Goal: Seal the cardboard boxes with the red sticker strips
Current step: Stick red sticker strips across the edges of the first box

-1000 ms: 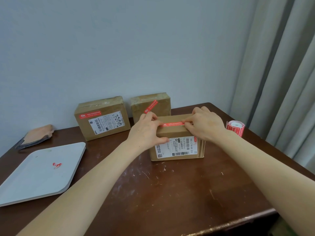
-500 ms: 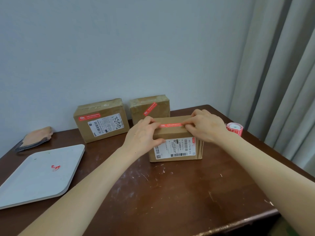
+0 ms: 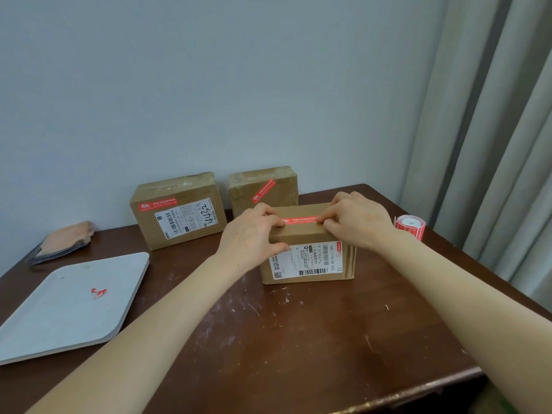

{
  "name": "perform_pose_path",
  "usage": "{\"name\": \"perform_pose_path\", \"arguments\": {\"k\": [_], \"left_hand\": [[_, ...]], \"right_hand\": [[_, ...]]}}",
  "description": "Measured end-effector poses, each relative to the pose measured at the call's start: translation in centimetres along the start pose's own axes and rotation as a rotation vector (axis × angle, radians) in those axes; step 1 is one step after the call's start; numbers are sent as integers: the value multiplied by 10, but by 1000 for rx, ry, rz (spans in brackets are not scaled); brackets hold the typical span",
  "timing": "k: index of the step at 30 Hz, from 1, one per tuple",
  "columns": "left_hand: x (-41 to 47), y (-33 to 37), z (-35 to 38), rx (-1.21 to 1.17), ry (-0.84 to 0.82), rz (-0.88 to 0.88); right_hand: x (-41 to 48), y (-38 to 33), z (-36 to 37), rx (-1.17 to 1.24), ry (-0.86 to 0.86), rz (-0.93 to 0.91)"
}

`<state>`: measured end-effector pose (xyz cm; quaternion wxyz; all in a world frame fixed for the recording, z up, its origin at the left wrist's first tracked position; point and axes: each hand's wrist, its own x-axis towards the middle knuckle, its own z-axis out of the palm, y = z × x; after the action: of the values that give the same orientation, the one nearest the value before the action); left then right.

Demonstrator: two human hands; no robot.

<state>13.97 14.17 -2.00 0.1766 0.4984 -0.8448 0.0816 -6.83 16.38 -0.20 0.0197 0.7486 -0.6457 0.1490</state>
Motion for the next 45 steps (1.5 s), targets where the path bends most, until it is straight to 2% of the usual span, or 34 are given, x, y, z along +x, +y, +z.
{"name": "perform_pose_path", "arguments": {"k": [8, 19, 23, 25, 28, 30, 33, 36, 39, 42, 45], "left_hand": [[4, -2, 0, 34, -60, -27], [-8, -2, 6, -12, 54, 10], [-10, -2, 9, -69, 31, -15], [-14, -4, 12, -186, 29, -59], [-22, -11, 15, -442, -17, -295], [-26, -14, 21, -554, -111, -421], [-32, -11, 32, -656, -207, -443], [-28, -6, 27, -727, -170, -433], [-16, -11, 13, -817, -88, -498], [-5, -15, -3, -962, -6, -556], [5, -15, -14, -1065, 35, -542]], "right_hand": [[3, -3, 3, -26, -31, 39], [-3, 0, 3, -36, 17, 12], [-4, 0, 7, 14, 15, 16], [-9, 4, 7, 158, 18, 53], [-20, 14, 5, 520, 11, 232], [-25, 22, 14, 592, -77, 337], [-30, 27, 36, 606, -219, 399], [-29, 24, 36, 596, -151, 393], [-17, 24, 21, 501, 1, 418], [-5, 26, 6, 685, 99, 469], [4, 25, -6, 879, 92, 462]]}}
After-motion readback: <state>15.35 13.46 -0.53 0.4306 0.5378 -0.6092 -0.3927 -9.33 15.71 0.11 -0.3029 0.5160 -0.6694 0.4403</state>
